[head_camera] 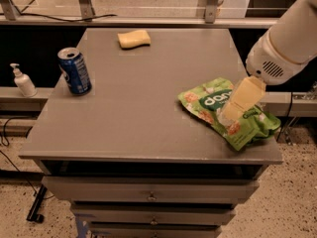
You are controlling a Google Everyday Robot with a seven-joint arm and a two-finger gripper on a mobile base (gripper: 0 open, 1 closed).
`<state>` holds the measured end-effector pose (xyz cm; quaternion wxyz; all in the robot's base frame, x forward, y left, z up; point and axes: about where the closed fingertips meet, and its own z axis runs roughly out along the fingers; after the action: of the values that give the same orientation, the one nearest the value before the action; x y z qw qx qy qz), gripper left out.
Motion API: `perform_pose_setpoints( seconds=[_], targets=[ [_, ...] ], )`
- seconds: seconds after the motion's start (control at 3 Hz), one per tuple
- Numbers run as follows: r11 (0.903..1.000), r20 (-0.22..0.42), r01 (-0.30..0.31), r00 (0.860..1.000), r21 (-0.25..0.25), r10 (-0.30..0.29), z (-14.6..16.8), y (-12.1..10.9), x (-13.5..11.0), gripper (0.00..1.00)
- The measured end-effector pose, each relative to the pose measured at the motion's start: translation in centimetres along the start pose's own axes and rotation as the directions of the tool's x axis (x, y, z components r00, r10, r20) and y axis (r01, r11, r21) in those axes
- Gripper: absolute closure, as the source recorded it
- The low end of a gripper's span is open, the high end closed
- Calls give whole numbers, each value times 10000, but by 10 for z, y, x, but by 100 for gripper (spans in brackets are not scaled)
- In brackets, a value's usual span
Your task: Move green rice chip bag near pepsi can
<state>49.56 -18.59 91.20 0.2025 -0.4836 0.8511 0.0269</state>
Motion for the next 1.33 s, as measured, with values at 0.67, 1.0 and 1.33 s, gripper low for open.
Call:
perform_pose_setpoints(
  seconds=[0.67,1.0,1.33],
  targets=[
    [9881,-465,-1407,9893,-618,1380,60,-1,25,18],
    [9847,-434,-1549,9874,-792,1519,70,1,28,41],
    [9885,34,-1078,9941,-1063,1088,58,4,2,64]
  ],
)
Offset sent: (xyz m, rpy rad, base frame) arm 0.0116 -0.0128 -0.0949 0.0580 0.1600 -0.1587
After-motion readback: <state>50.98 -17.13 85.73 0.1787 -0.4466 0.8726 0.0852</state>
